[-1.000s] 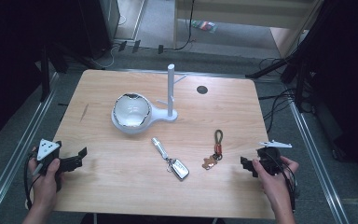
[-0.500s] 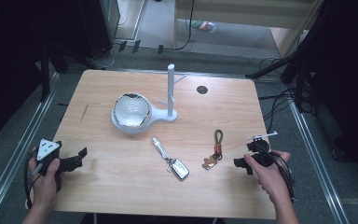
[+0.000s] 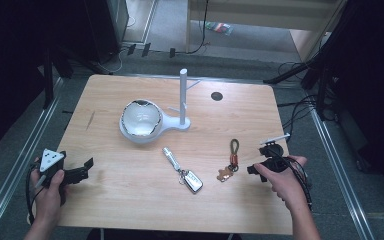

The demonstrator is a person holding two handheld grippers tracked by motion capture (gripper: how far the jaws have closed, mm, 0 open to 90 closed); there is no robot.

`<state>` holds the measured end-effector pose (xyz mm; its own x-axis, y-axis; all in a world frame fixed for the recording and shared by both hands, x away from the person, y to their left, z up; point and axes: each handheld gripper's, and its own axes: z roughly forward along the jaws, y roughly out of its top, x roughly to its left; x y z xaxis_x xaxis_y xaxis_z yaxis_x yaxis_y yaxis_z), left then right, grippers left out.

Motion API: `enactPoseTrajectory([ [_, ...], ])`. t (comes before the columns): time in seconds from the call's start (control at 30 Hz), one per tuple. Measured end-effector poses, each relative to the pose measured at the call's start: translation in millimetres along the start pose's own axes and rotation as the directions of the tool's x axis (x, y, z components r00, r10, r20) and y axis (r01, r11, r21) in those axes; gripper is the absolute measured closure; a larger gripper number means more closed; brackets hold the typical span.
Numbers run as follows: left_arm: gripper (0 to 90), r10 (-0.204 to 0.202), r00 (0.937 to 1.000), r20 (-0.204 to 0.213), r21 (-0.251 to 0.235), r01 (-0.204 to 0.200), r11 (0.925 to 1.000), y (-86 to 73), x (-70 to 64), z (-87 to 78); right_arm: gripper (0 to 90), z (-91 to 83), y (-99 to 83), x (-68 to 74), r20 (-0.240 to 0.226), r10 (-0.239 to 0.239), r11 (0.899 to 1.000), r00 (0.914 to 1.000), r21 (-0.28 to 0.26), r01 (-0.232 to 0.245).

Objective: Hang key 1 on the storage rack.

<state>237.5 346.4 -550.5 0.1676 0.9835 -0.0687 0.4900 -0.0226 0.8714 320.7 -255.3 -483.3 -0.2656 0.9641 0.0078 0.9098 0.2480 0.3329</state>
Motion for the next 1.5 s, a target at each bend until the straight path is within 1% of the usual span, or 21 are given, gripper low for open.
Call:
enactPoseTrajectory([
  [0.1,0.0,0.0,1.0,-0.001,-0.001,0.0,1.0,0.0,0.0,0.0,14.2,-0.2,3.2,2.0,0.0,-0.001,1.0,1.0,0.0,0.001],
  [0.17,0.0,0.0,1.0,-0.001,0.0,0.0,1.0,0.0,0.0,0.1,14.2,1.3,7.7,5.5,0.008,-0.005,1.0,1.0,0.006,0.005],
  [0.33,0.0,-0.002,1.0,0.002,0.002,0.002,1.0,0.1,0.3,0.3,15.0,4.4,14.2,9.3,0.031,0.01,1.0,0.9995,0.003,-0.01],
  [0.4,0.0,-0.004,1.0,0.001,-0.001,0.004,1.0,0.2,0.3,0.4,15.0,4.9,15.2,10.1,0.031,0.019,1.0,0.9993,0.009,-0.019],
  [0.47,0.0,-0.005,1.0,0.0,0.0,0.005,1.0,0.4,0.4,0.4,15.0,6.6,17.9,11.4,0.021,0.025,1.0,0.9995,0.016,-0.026],
  [0.63,0.0,-0.007,1.0,0.001,-0.002,0.007,1.0,0.3,0.5,0.4,14.9,7.5,21.3,13.1,0.023,0.021,1.0,0.9995,0.021,-0.022],
  [0.8,0.0,-0.007,1.0,0.002,-0.003,0.007,1.0,0.3,0.6,0.4,14.9,8.4,26.1,16.6,0.023,0.031,0.999,0.9993,0.025,-0.031],
  [0.87,0.0,-0.009,1.0,0.003,-0.003,0.009,1.0,0.3,0.7,0.4,15.0,9.5,27.5,18.5,0.024,0.022,0.999,0.9995,0.03,-0.023],
  [0.97,0.0,-0.013,0.9999,0.005,-0.003,0.013,0.9999,0.3,0.9,0.4,17.1,11.1,31.4,21.8,0.039,0.022,0.999,0.999,0.028,-0.023],
  [1.0,0.0,-0.014,0.9999,0.007,-0.002,0.014,0.9999,0.3,1.0,0.3,18.4,10.9,32.3,23.4,0.045,0.031,0.999,0.9985,0.031,-0.033],
  [1.1,0.0,-0.014,0.9999,0.008,-0.001,0.014,0.9999,0.4,1.2,0.4,20.0,11.1,33.9,25.3,0.043,0.031,0.999,0.9986,0.03,-0.032],
  [1.27,0.0,-0.015,0.9999,0.008,-0.001,0.015,0.9999,0.4,1.3,0.5,22.3,11.5,37.8,29.9,0.05,0.02,0.999,0.9985,0.033,-0.022],
  [1.33,0.0,-0.016,0.9998,0.008,-0.001,0.016,0.9999,0.4,1.4,0.6,23.6,11.4,39.4,31.4,0.045,0.013,0.999,0.9989,0.032,-0.014],
  [1.37,0.0,-0.017,0.9998,0.009,0.0,0.017,0.9999,0.4,1.4,0.5,25.9,10.7,41.0,33.3,0.042,0.015,0.999,0.999,0.038,-0.017],
  [1.4,0.0,-0.017,0.9998,0.009,0.0,0.017,0.9998,0.4,1.5,0.5,25.9,10.7,41.0,33.3,0.042,0.015,0.999,0.999,0.038,-0.017],
  [1.5,0.0,-0.015,0.9999,0.008,0.001,0.015,0.9999,0.5,1.4,0.7,26.8,12.2,44.1,37.9,0.048,-0.001,0.999,0.9988,0.042,-0.001],
])
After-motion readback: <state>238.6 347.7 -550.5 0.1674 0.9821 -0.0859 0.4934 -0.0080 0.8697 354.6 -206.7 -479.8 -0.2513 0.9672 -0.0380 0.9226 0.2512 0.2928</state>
